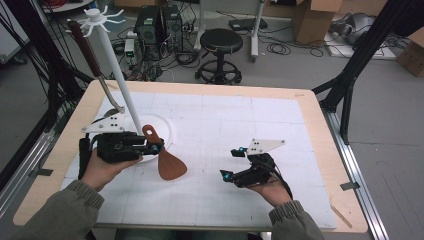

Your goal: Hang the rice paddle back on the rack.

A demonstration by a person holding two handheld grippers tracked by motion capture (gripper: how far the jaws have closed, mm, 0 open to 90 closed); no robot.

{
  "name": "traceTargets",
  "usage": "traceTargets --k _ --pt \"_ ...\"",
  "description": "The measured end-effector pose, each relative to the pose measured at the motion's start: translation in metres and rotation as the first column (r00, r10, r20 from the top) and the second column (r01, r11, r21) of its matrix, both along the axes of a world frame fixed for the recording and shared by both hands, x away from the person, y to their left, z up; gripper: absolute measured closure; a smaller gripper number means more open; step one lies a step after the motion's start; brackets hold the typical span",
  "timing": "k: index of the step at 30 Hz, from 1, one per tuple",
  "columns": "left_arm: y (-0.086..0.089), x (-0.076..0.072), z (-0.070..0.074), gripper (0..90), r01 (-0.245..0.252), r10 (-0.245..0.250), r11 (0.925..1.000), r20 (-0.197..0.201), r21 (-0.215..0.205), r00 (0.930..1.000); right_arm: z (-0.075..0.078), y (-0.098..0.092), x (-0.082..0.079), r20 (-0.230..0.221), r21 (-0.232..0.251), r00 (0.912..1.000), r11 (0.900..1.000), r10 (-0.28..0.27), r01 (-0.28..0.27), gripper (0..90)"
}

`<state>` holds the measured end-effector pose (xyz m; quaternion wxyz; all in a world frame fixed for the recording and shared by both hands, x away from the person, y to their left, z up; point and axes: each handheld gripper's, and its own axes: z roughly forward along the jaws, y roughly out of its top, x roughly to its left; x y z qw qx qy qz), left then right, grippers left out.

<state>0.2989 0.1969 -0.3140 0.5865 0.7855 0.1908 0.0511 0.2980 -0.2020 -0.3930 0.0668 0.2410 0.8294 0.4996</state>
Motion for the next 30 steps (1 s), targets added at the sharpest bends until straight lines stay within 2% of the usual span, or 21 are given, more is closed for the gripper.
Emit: traceTargets --k 12,23,30 --pt "0.02 0.007 0.027 82.4 -0.044 0.044 0.999 0.029 -0.002 0.9986 -0.003 -0.012 0.002 0.005 -0.001 0.9991 0.999 -0.042 0.042 14.0" --pt "0.034 0.011 0.054 82.5 -0.055 0.055 0.9984 0.048 0.008 0.9974 -0.006 -0.02 0.001 -0.004 -0.011 0.9967 0.997 -0.081 0.081 11.0" --pt "0.044 0.015 0.066 82.5 -0.068 0.067 0.9976 0.052 0.012 0.9964 -0.007 -0.019 0.002 0.003 -0.013 0.9967 0.997 -0.082 0.082 10.9"
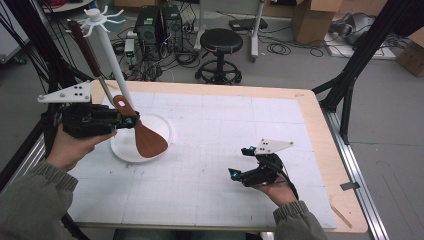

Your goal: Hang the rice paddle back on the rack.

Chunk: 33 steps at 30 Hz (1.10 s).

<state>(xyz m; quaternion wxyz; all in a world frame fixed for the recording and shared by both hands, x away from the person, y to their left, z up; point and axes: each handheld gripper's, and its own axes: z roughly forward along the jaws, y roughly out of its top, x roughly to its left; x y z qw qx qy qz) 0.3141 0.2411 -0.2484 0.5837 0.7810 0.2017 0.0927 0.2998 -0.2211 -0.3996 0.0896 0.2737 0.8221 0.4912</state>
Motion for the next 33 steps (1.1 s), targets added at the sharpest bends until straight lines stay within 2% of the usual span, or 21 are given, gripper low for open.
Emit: traceTargets --k 12,21,23,33 --pt "0.009 0.01 0.018 82.5 -0.014 0.014 0.9999 -0.005 0.008 0.9999 -0.001 -0.003 0.0 -0.002 0.003 1.0 1.0 -0.009 0.009 9.6" --pt "0.002 0.018 0.037 82.5 -0.028 0.028 0.9989 -0.009 0.038 0.9996 -0.001 -0.005 0.0 0.0 0.007 0.9999 1.0 -0.015 0.015 7.9" --pt "0.001 0.02 0.041 82.5 -0.032 0.032 0.9986 -0.012 0.042 0.9994 -0.001 -0.004 0.0 -0.002 0.007 0.9997 1.0 -0.024 0.025 1.6" --pt "-0.005 0.026 0.067 82.4 -0.065 0.065 0.9961 -0.013 0.06 0.9978 -0.002 -0.006 0.001 -0.003 0.009 0.9987 0.999 -0.05 0.05 0.4"
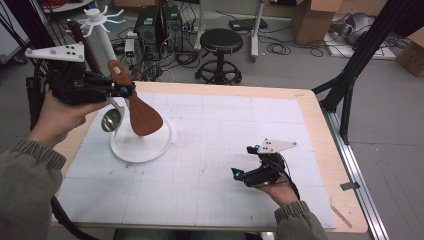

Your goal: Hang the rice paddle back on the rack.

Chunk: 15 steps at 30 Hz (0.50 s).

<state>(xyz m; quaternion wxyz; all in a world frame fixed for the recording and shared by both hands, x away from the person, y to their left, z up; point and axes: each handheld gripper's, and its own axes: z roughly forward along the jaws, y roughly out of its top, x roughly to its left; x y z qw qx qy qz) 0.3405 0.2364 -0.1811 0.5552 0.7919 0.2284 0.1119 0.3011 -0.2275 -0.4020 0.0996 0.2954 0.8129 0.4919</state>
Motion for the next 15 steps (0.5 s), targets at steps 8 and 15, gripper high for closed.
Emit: traceTargets --k 8,15 --pt "-0.005 0.004 0.02 82.4 -0.019 0.019 0.9998 0.01 0.007 0.9998 0.0 -0.002 -0.001 0.001 0.011 1.0 1.0 -0.008 0.008 0.3" --pt "-0.003 0.01 0.031 82.4 -0.047 0.047 0.9988 0.0 0.011 0.9989 -0.001 -0.002 0.0 -0.008 0.016 0.9999 1.0 -0.006 0.006 0.4"
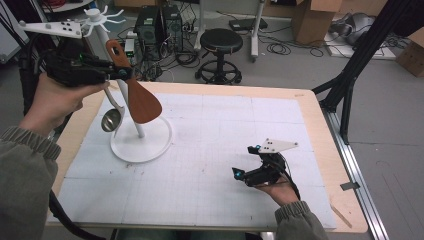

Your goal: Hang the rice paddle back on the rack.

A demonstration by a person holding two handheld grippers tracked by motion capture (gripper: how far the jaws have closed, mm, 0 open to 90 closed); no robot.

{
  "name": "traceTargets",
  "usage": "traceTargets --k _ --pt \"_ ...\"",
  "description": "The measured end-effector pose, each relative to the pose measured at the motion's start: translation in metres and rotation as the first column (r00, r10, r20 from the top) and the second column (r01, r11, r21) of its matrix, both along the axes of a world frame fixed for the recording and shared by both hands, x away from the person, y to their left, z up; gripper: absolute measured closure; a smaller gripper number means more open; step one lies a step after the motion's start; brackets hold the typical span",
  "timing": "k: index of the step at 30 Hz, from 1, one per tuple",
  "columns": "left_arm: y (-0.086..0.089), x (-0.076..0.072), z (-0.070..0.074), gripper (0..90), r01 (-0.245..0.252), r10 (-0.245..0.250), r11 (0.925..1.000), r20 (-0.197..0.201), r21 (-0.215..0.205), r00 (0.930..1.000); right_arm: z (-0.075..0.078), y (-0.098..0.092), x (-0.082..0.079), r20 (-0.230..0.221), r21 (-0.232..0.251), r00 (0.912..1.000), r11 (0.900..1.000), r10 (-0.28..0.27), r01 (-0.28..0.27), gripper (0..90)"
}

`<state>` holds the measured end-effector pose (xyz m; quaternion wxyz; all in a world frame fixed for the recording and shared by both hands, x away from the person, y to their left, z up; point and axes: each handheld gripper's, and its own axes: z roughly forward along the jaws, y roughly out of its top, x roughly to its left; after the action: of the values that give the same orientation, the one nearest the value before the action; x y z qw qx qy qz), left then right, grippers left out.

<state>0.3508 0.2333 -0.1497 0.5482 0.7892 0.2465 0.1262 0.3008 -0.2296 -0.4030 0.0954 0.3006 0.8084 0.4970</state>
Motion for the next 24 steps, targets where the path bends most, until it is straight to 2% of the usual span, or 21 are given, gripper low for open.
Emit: traceTargets --k 10,24 --pt "0.003 0.007 0.013 82.4 -0.047 0.047 0.9988 0.002 -0.009 0.9989 0.0 0.0 0.001 0.001 0.008 1.0 1.0 0.007 -0.007 0.4" --pt "0.002 0.012 0.016 82.4 -0.094 0.094 0.9955 -0.006 -0.007 0.9955 0.0 0.001 0.001 0.004 0.016 0.9997 1.0 0.023 -0.023 0.4"
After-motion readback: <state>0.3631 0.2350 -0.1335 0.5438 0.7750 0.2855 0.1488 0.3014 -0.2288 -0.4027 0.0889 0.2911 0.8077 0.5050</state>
